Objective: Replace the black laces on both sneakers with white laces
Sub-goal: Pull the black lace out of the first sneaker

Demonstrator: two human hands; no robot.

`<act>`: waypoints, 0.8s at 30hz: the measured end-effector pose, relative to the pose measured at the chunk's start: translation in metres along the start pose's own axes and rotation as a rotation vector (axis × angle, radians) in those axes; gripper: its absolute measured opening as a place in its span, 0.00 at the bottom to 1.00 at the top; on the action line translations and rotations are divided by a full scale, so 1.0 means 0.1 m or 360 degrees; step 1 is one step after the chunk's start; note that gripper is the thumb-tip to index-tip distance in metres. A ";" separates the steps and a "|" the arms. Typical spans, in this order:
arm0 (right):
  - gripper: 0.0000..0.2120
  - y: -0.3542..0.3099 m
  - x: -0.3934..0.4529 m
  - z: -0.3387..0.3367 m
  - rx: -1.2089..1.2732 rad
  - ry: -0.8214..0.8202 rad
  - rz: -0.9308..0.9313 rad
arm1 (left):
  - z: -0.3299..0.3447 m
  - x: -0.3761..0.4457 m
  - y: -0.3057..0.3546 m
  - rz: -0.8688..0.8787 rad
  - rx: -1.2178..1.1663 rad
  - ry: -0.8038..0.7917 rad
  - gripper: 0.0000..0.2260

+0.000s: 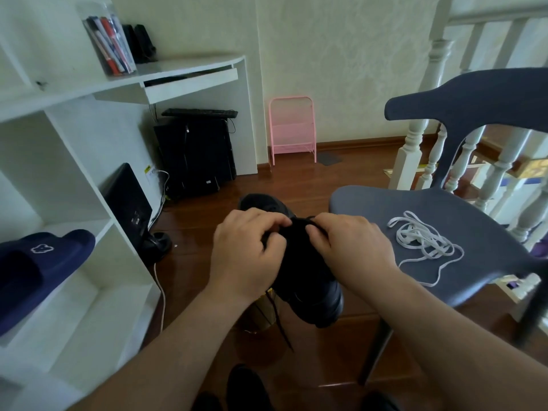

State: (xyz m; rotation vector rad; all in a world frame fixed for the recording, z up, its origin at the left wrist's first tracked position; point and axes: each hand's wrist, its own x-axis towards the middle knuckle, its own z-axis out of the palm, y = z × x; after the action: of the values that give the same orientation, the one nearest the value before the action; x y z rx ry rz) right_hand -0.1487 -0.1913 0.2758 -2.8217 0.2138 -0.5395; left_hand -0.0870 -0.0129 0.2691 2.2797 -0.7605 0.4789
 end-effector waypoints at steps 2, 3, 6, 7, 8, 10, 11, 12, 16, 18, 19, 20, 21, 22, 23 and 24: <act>0.15 -0.04 -0.01 0.00 -0.0019 -0.0007 -0.0046 | 0.07 -0.01 0.04 0.0056 0.0144 0.0014 0.15; 0.15 -0.06 -0.01 0.00 -0.0027 -0.0012 -0.0067 | 0.10 -0.01 0.02 0.0067 0.0206 0.0020 0.15; 0.14 -0.08 -0.02 0.01 -0.0026 -0.0020 -0.0076 | 0.15 0.00 -0.03 0.0068 0.0169 0.0064 0.14; 0.15 -0.06 -0.02 0.02 -0.0026 -0.0017 -0.0070 | 0.13 0.00 -0.02 0.0053 0.0098 0.0085 0.12; 0.15 -0.04 -0.01 0.02 -0.0025 -0.0011 -0.0061 | 0.10 0.00 -0.01 0.0038 0.0034 0.0116 0.10; 0.16 0.05 0.03 0.01 -0.0008 0.0025 -0.0019 | 0.00 0.03 -0.05 0.0015 -0.0030 0.0200 0.07; 0.16 0.10 0.04 -0.02 0.0010 0.0044 0.0010 | -0.06 0.05 -0.11 -0.0022 -0.0035 0.0209 0.07; 0.16 0.13 0.05 -0.04 0.0026 0.0057 0.0034 | -0.13 0.08 -0.19 -0.0081 -0.0004 0.0167 0.08; 0.16 0.13 0.03 -0.05 0.0030 0.0082 0.0029 | -0.17 0.08 -0.38 -0.0204 0.0206 -0.0250 0.09; 0.16 0.08 0.01 -0.01 0.0056 0.0074 0.0018 | -0.10 0.04 -0.29 -0.0083 0.0094 -0.0152 0.08; 0.16 0.05 -0.01 0.01 0.0057 0.0070 0.0007 | -0.05 0.02 -0.22 0.0012 0.0067 -0.0078 0.09; 0.15 0.00 -0.02 0.02 0.0047 0.0068 -0.0014 | -0.01 0.01 -0.15 0.0114 0.0100 -0.0023 0.10; 0.14 -0.04 -0.03 0.02 0.0036 0.0067 -0.0044 | 0.05 0.01 -0.11 0.0201 0.0169 0.0019 0.11; 0.14 -0.08 -0.04 0.02 0.0033 0.0070 -0.0074 | 0.09 0.00 -0.09 0.0246 0.0224 0.0051 0.12; 0.14 -0.11 -0.05 0.02 0.0038 0.0072 -0.0095 | 0.12 0.00 -0.09 0.0245 0.0239 0.0076 0.12; 0.14 -0.13 -0.06 0.01 0.0044 0.0073 -0.0110 | 0.13 0.00 -0.09 0.0230 0.0228 0.0103 0.12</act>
State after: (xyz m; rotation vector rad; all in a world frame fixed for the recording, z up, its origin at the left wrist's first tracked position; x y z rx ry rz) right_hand -0.1524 -0.1773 0.2767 -2.8004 0.1173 -0.6177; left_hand -0.0797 -0.0164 0.2560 2.3377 -0.8878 0.6907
